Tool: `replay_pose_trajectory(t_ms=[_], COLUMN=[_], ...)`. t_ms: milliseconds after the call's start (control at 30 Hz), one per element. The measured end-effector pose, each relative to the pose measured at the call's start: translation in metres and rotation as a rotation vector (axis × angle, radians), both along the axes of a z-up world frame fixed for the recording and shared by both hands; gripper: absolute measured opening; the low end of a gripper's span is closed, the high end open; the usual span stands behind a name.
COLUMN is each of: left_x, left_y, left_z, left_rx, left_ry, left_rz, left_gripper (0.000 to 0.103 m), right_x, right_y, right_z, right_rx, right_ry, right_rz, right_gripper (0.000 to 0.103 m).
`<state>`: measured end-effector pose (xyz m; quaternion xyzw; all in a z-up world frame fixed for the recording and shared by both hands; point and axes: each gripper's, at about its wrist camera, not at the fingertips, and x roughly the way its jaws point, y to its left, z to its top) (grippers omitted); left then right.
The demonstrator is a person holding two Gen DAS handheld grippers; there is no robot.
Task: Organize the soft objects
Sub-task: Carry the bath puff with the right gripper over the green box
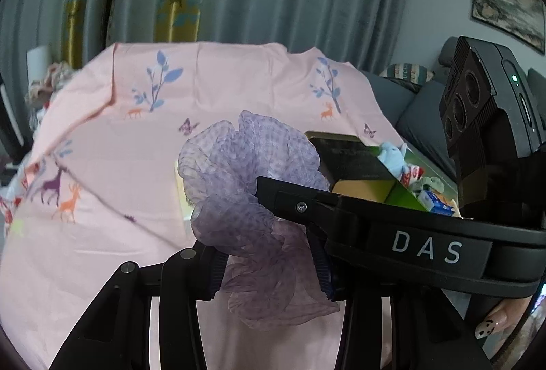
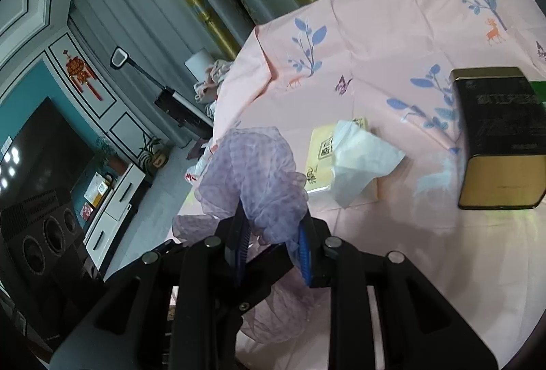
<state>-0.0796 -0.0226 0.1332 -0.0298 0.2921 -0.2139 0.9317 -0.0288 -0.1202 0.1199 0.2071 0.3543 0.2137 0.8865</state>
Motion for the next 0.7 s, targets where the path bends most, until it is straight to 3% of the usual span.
replay_pose_trajectory(t_ms=[367, 700], left_x=[-0.011, -0.019], left_y=[-0.034, -0.055], left_z=[0.019, 0.029], left_rx=[0.039, 0.018], left_ry=[-0.034, -0.056], left_rz=[-0.013, -0.023], left_gripper=[0.044, 0.044], right_x=[-0.020, -0.032], right_y=[-0.033, -0.059], right_z=[0.016, 0.025], right_rx=[0.039, 0.076], right_ry=[-0.016, -0.044], right_rz=[-0.053, -0.090], right_gripper=[0.024, 0.024])
